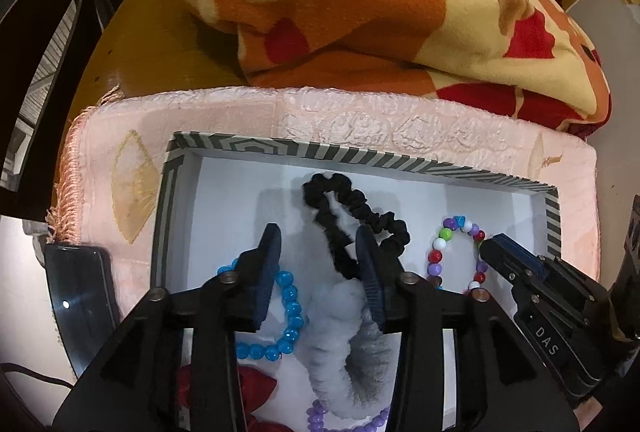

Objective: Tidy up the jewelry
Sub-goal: 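Carry the black scrunchie and bead bracelet into the tray and open both tools, then withdraw both tools from the tray back over the remaining jewelry, then grasp the brown scrunchie with tan bow with the left tool while the right tool grasps the grey braided bracelet, then carry the brown scrunchie and grey bracelet into the tray and open both tools, then withdraw both tools from the tray toward the last colourful bracelets, then grasp the green-blue bead bracelet with the left tool while the right tool grasps the amber bead bracelet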

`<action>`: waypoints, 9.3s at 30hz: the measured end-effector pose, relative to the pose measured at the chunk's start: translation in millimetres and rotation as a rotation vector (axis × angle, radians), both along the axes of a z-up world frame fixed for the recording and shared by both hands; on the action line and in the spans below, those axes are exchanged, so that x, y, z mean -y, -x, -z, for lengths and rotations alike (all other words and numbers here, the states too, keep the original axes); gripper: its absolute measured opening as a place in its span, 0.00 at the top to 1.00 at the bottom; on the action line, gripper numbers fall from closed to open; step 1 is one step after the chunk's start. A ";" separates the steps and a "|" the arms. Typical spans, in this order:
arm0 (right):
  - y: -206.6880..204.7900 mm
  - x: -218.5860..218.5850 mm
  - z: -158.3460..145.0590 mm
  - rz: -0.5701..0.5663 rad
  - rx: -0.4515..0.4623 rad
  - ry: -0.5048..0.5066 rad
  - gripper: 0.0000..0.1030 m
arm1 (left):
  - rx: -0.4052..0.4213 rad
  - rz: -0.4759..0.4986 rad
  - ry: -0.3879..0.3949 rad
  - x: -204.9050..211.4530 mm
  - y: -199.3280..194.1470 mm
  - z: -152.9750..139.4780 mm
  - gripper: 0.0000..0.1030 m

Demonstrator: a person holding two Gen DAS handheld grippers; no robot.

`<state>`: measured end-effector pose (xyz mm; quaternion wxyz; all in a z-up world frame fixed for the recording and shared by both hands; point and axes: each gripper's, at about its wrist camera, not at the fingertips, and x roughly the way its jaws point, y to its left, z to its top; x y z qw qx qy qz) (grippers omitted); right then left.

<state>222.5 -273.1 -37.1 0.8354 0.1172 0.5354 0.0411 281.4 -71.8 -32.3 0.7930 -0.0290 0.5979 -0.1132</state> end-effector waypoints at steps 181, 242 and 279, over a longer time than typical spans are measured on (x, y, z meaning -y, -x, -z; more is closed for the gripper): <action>113.7 4.5 12.4 0.013 -0.067 -0.009 0.93 | -0.021 0.125 -0.020 64.7 98.1 -3.5 0.85; 301.1 16.8 -35.6 0.104 0.022 0.000 0.61 | 0.140 0.114 -0.052 57.2 283.1 -49.8 0.53; 277.8 39.7 -1.0 0.112 -0.034 0.037 0.61 | -0.019 0.112 -0.019 64.6 291.2 3.6 0.49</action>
